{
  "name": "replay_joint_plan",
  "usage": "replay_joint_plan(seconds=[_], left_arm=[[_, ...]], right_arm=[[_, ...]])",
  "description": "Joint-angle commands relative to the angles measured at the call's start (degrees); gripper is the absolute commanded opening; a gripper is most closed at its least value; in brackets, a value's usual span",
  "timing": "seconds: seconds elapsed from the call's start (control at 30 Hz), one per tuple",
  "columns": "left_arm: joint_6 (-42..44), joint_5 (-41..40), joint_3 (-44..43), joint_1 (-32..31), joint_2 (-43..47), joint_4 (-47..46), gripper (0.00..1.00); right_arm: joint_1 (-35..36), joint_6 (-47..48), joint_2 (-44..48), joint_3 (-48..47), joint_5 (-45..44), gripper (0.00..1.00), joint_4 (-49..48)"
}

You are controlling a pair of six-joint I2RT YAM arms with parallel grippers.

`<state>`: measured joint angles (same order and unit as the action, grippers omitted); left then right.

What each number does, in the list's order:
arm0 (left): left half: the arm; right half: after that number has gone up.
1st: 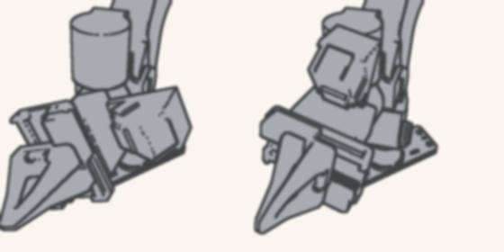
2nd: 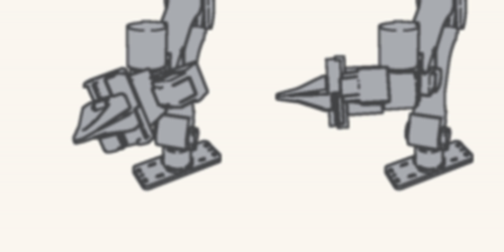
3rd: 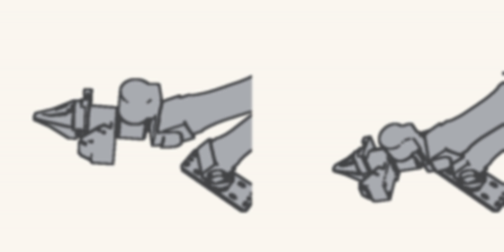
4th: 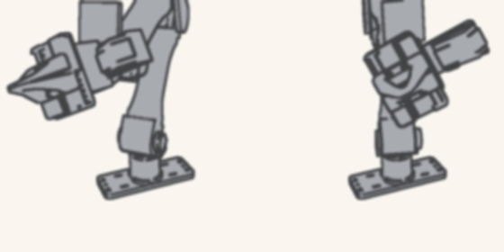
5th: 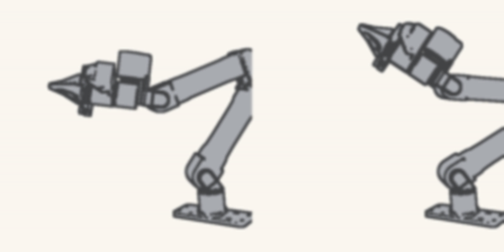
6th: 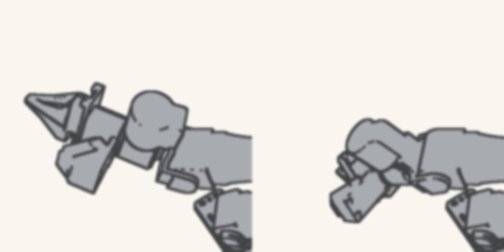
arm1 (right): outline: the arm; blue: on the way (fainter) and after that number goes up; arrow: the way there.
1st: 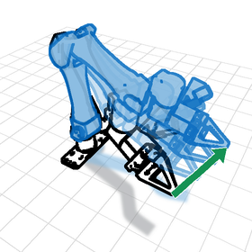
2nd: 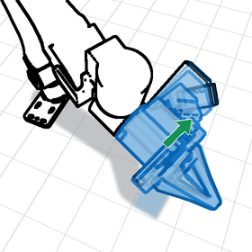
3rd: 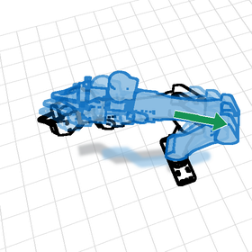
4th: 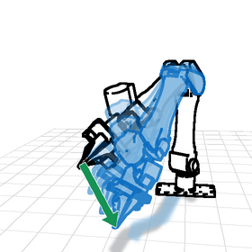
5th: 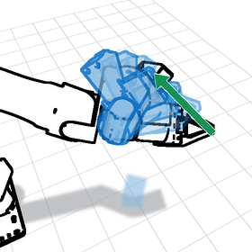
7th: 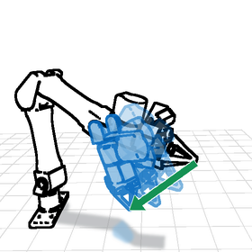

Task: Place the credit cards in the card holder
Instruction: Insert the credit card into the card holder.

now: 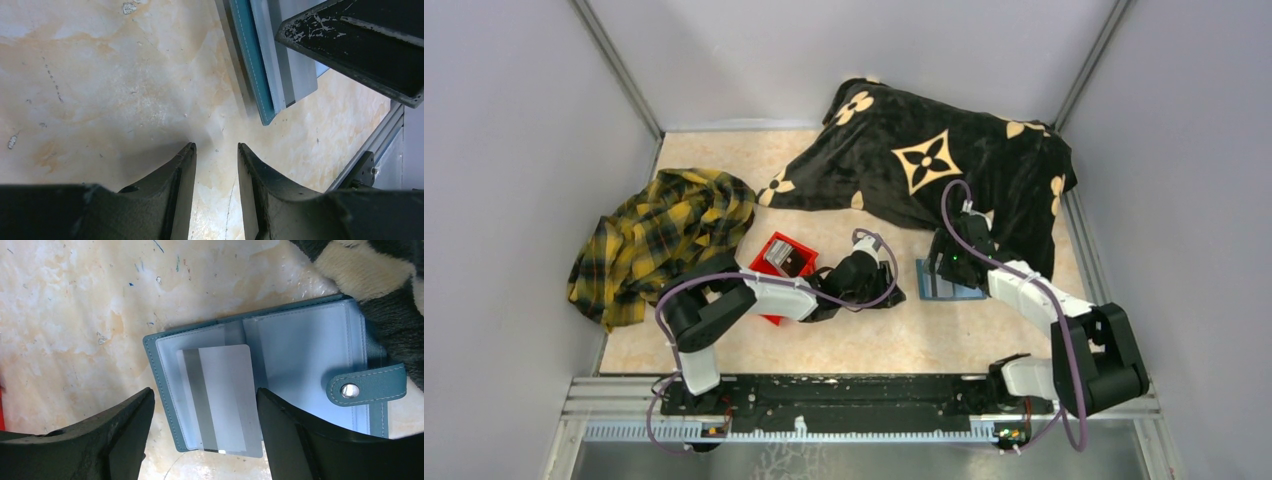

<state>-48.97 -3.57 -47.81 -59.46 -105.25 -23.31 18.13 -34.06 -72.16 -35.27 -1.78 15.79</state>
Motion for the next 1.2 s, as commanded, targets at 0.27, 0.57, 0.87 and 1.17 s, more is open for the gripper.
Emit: replay_joint_plan(seconds=[0.27,0.57,0.87,1.17], left_arm=[[0.7,0.1,-0.1,-0.3,-2.8,3.0,0.44],[1.3,-0.8,-1.5,-0.3,-4.5,3.0,0.44],[1.6,-0.4,-2.5,-0.2,-6.1,2.9,0.44],[1.8,-0.4,-0.4,0.0,-4.7,2.6,0.44]], right_arm=[[-0.1,0.0,-2.1,-1.3,2.2,0.72,-3.2],[3.5,-1.4,-5.4,-2.7,1.3,0.72,-4.4],[6.0,-1.7,-8.8,-4.3,-1.1,0.71,-4.0],[6.4,-2.1,-5.1,-4.7,-4.7,0.71,-1.1]])
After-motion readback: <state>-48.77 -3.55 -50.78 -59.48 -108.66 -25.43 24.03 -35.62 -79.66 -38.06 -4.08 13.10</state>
